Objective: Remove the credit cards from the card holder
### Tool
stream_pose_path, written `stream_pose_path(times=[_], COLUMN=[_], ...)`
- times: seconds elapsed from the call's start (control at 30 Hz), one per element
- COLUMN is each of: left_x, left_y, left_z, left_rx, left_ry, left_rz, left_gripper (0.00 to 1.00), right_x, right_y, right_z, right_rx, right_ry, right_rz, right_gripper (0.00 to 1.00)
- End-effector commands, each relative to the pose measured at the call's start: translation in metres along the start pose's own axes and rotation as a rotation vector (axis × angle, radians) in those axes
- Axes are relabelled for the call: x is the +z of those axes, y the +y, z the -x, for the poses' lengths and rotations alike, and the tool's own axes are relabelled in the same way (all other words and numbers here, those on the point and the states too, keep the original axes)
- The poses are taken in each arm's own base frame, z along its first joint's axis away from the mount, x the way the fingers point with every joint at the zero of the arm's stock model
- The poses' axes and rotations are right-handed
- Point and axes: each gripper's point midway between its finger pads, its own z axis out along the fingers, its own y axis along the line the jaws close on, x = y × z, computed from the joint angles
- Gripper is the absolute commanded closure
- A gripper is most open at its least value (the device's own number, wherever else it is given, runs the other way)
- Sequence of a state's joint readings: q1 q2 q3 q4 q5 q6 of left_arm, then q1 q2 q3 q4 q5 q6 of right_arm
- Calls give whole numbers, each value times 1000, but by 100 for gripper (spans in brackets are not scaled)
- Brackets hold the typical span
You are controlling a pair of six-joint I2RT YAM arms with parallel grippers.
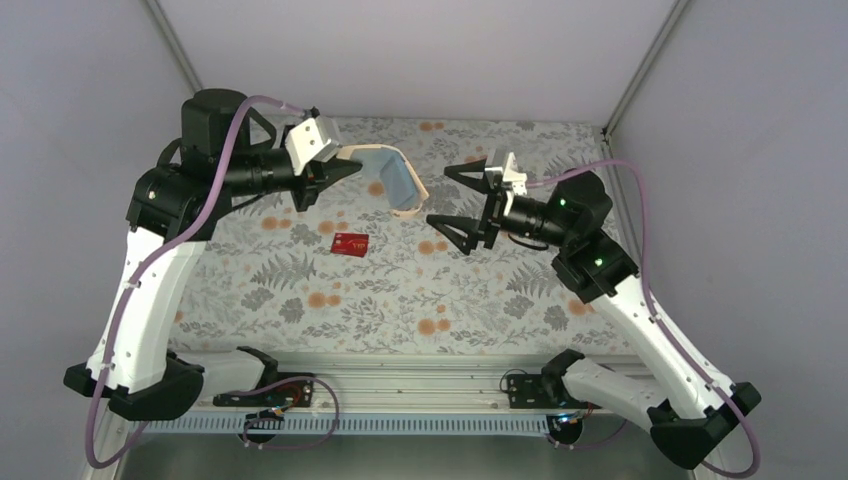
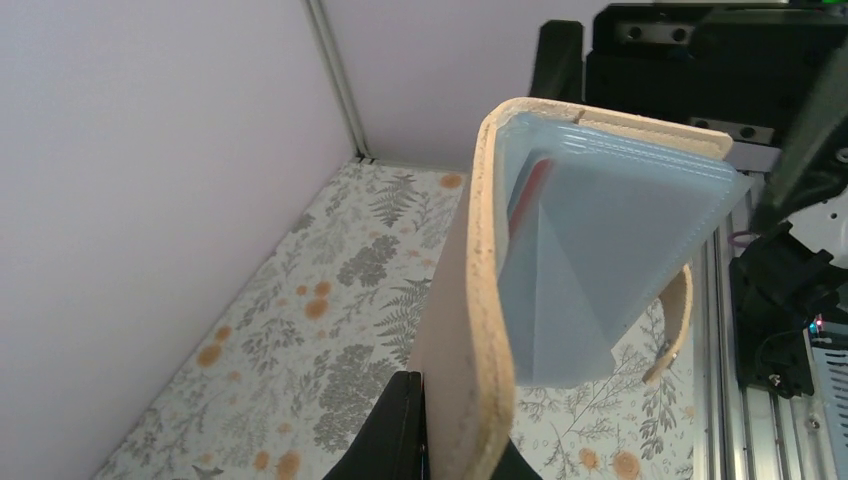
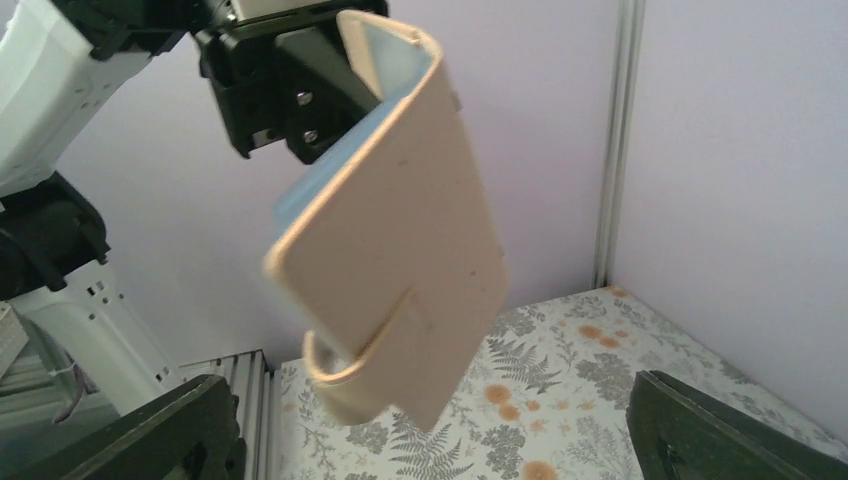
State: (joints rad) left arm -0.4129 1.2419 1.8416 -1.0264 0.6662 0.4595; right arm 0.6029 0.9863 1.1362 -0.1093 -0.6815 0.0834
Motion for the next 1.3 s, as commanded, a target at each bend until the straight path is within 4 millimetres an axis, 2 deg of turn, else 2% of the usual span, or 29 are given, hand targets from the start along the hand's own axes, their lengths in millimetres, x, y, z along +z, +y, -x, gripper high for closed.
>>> stream_pose_path(times=[0.0,0.07,0.13,0.23,0.3,0.57,0.67,0.7,0.77,0.87,0.97,1.1,1.2,1.23,1.27], left_x=[2,3,3,4,4,4,4,5,7,14,16,15,18,22,27], left_y=[5,4,4,4,1,-1,-6,-8,-17,-19,-19,-25,-23,-20,-15], left_z=[6,7,8,6,3,-3,-3,-4,-7,-15,-16,-12,-16,-22,-29], left_rx=[-55,-61,-65,-70,-73,-61,-54,-49,-46,-58,-60,-61,-64,-74,-84], left_ry=[-24,-28,-31,-28,-24,-12,-15,-15,-19,-9,-12,-31,-25,-12,5], left_rz=[3,-6,-8,-11,-19,-24,-49,-62,-117,-139,-148,-178,-175,-166,-148], left_gripper=[98,98,98,97,98,98,98,98,98,98,97,98,98,96,86], right_x=[-5,0,8,14,20,26,26,28,36,49,56,64,69,70,71], right_y=[10,-1,3,19,13,-2,-12,-16,-23,-23,-23,-21,-18,-15,-13], right_z=[4,7,9,13,14,11,12,11,9,3,2,-3,-6,-5,-4], right_rx=[-80,-61,-64,-73,-57,-43,-30,-19,-1,7,8,14,29,35,41], right_ry=[-39,-48,-45,-60,-76,-73,-75,-71,-58,-21,-18,-2,4,4,2], right_rz=[-5,-53,-7,66,31,-37,-94,-107,-121,-100,-98,-82,-53,-32,-17], right_gripper=[1,8,16,17,23,60,80,82,84,76,74,84,90,94,96])
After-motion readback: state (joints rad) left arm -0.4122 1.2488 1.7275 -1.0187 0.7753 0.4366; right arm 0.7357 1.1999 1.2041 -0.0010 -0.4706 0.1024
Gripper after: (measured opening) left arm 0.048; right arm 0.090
